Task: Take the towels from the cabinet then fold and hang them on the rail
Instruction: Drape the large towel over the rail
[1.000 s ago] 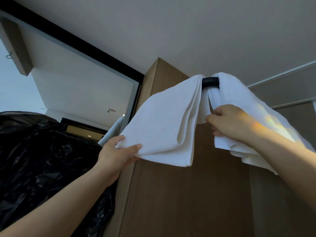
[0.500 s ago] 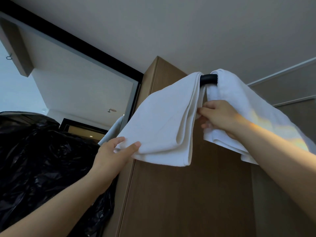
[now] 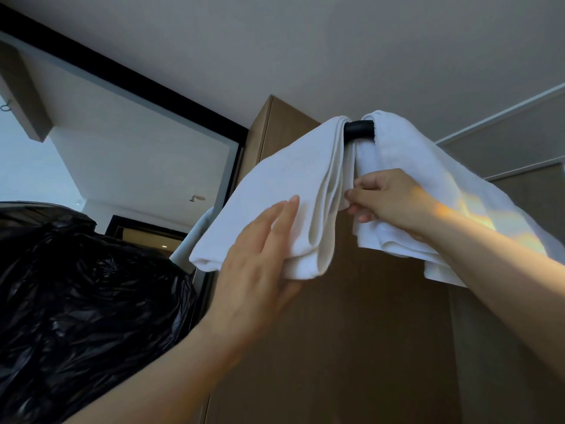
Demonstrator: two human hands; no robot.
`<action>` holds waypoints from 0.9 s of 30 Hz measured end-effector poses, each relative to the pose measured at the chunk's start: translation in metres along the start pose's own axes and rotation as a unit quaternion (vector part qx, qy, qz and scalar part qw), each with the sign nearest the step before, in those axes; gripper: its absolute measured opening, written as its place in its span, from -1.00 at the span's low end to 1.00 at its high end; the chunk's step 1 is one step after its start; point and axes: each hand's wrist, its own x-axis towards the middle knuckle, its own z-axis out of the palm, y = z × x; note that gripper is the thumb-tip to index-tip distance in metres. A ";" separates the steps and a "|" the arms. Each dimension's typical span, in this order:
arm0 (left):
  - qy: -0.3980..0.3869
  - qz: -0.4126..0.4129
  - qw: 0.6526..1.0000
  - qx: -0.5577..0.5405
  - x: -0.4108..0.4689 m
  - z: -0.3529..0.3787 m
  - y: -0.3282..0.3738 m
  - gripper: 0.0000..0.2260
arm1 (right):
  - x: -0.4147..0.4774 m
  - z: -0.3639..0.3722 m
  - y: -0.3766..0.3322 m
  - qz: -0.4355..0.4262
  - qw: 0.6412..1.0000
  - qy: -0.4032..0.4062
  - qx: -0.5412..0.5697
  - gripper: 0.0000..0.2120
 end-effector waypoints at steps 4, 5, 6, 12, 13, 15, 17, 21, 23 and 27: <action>0.016 0.042 0.999 0.029 0.002 -0.011 -0.008 -0.60 | -0.003 0.001 0.004 -0.015 1.000 0.014 -0.003 -0.84; 0.022 0.041 0.998 0.035 0.003 -0.013 -0.008 -0.65 | -0.003 0.002 0.004 -0.017 1.000 0.015 -0.004 -0.84; 0.027 0.036 0.998 0.038 0.005 -0.015 -0.008 -0.69 | -0.005 0.002 0.004 -0.021 1.000 0.014 -0.004 -0.86; 0.071 0.004 0.997 0.014 0.017 -0.030 -0.012 -0.95 | -0.022 0.002 0.005 -0.022 0.999 0.020 -0.026 -0.86; 0.069 0.002 0.998 0.015 0.020 -0.031 -0.012 -0.93 | -0.024 0.003 0.004 -0.016 0.999 0.018 -0.035 -0.84; 0.058 -0.005 0.998 0.020 0.027 -0.030 -0.009 -0.91 | -0.030 0.005 0.000 -0.013 0.999 0.013 -0.046 -0.82; 0.045 -0.011 0.998 0.029 0.034 -0.029 -0.005 -0.89 | -0.037 0.007 -0.001 -0.023 0.998 0.015 -0.048 -0.77; 0.039 -0.026 0.999 0.019 0.045 -0.020 0.001 -0.90 | -0.053 0.005 0.003 -0.037 0.998 0.016 -0.046 -0.69; 0.045 -0.030 0.998 0.015 0.048 -0.016 0.003 -0.88 | -0.053 0.003 0.004 -0.019 0.999 0.011 -0.031 -0.73; 0.055 -0.004 0.998 0.032 0.046 -0.012 0.004 -0.79 | -0.045 0.009 0.006 0.014 0.999 0.027 -0.014 -0.82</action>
